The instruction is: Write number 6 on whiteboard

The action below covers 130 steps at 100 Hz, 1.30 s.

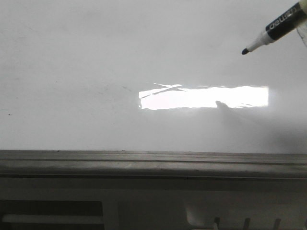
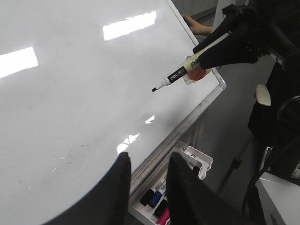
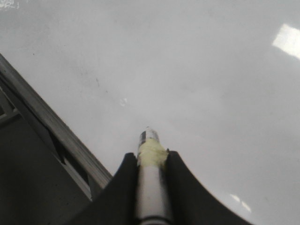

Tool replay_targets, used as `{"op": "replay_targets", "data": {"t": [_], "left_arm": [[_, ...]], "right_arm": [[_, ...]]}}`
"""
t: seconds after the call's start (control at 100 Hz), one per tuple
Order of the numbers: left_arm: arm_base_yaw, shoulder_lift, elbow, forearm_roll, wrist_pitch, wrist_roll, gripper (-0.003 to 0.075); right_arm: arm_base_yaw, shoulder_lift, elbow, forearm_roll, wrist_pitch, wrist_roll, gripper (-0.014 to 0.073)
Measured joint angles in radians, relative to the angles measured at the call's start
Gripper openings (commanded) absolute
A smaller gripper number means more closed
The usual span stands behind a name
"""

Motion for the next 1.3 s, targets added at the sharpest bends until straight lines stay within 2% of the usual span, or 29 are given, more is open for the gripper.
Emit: {"op": "replay_targets", "data": {"t": [0.24,0.53,0.73,0.96,1.3], "left_arm": [[0.000,0.000,0.000,0.000,-0.031,-0.001,0.0156],[0.000,0.000,0.000,0.000,-0.035,-0.001,-0.0020],[0.000,0.000,0.000,0.000,-0.031,-0.001,-0.0019],[0.000,0.000,0.000,0.000,-0.015,-0.001,-0.0019],[0.000,0.000,0.000,0.000,-0.015,-0.001,-0.0019]], "right_arm": [[0.000,0.070,0.014,-0.181,-0.129,0.017,-0.0043],[0.000,0.182,-0.008,-0.248,-0.147,0.019,-0.0043],[0.000,0.219,-0.060,-0.297,-0.129,0.045,-0.0043],[0.000,0.244,-0.080,-0.477,-0.057,0.259,-0.0043],[-0.002,0.312,-0.088,-0.510,-0.054,0.361,-0.0043]]}}
